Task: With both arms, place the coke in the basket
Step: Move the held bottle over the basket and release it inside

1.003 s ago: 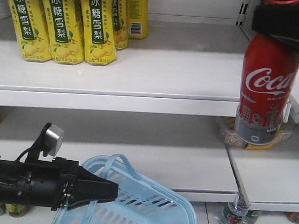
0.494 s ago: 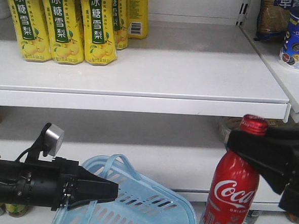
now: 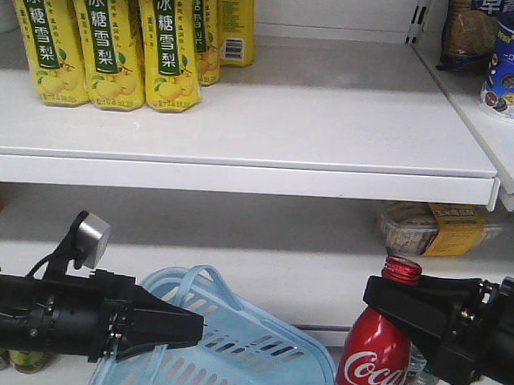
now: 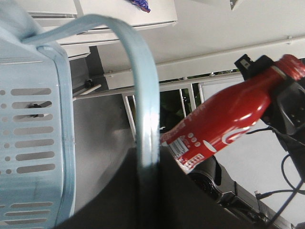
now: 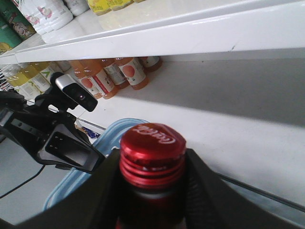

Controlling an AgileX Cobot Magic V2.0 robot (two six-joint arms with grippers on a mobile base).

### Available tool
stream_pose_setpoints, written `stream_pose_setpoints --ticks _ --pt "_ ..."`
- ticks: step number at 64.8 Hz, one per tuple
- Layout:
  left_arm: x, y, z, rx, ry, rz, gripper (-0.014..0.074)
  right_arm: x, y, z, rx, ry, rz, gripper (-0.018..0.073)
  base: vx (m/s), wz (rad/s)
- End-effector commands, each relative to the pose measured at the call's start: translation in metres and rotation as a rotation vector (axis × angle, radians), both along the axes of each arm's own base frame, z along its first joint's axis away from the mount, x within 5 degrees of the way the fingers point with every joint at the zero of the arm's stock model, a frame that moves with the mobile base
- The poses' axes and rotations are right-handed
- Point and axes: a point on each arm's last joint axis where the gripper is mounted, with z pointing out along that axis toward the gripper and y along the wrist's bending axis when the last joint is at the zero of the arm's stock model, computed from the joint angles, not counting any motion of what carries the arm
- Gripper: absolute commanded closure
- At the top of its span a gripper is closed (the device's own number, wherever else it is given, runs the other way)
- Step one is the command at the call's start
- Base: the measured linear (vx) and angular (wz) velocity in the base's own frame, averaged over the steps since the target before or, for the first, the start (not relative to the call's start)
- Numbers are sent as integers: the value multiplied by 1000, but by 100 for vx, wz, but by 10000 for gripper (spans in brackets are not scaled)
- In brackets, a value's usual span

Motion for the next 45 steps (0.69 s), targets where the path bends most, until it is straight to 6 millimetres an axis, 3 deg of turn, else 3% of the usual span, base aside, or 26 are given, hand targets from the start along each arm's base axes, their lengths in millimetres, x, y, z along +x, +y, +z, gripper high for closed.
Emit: stream_pose_setpoints --ticks 1,24,29,45 --pt "2 -3 25 -150 -45 19 603 7 2 12 92 -24 12 563 0 0" --pt "2 -3 25 -150 -45 19 603 35 10 -17 98 77 95 563 0 0" --pt "2 -3 25 -150 -45 19 603 41 22 -24 102 89 107 563 0 0" --pt "2 -3 25 -150 -45 19 603 55 69 -47 -113 147 164 563 0 0"
